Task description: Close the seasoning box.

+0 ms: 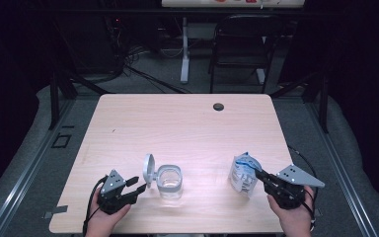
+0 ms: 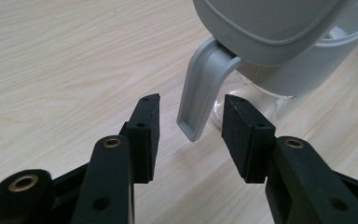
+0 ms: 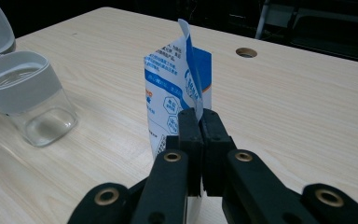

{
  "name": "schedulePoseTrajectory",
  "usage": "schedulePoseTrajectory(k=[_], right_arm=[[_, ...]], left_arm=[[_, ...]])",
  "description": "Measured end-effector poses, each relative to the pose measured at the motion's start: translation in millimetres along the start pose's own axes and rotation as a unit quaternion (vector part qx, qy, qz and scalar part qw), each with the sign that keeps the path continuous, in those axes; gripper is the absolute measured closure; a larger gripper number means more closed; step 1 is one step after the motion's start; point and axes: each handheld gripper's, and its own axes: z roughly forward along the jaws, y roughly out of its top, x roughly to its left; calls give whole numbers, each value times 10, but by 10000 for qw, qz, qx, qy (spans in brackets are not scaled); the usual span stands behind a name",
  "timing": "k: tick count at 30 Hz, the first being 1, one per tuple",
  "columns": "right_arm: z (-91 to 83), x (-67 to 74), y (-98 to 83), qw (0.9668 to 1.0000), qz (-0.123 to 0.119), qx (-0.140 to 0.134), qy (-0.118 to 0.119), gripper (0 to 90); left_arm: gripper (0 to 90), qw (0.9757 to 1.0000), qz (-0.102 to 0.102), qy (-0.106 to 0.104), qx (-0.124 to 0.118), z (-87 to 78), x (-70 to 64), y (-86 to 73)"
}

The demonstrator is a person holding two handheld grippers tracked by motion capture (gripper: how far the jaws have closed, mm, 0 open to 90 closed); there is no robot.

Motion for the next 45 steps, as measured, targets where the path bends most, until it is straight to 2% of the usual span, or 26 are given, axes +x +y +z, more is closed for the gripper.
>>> schedulePoseTrajectory(k=[4, 8, 9, 15, 18, 27, 30, 34, 42, 45], right_arm=[[-12, -19, -27, 9999, 125, 14, 58, 827], [3, -11, -56, 9998, 169, 49, 74, 734], [3, -11, -56, 9998, 169, 49, 74, 734], [54, -2, -142, 9995, 229, 102, 182, 541], [93, 6, -169, 9993, 245, 132, 260, 493], [226, 15, -228, 9990, 249, 211, 320, 432], [250, 4, -240, 9986, 333, 239, 328, 424], [316, -38, -271, 9971, 559, 318, 412, 413], [384, -70, -294, 9956, 619, 498, 504, 403], [409, -84, -292, 9945, 746, 486, 551, 400]], left_arm=[[573, 10000, -14, 2, -8, -4, -3, 0], [573, 10000, -16, 4, -10, -5, -5, 0], [573, 10000, -16, 4, -10, -5, -5, 0], [572, 10000, -6, 11, -65, -1, 1, -4], [572, 10000, -8, 15, -62, 0, 1, -5], [571, 10000, -8, 10, -59, 4, -3, -8], [571, 10000, -12, 8, -62, 4, -3, -8], [570, 10000, -18, 15, -51, 9, -5, -9], [569, 10000, -25, 20, -41, 12, -7, -11], [569, 10000, -21, 32, -62, 11, -13, -11]])
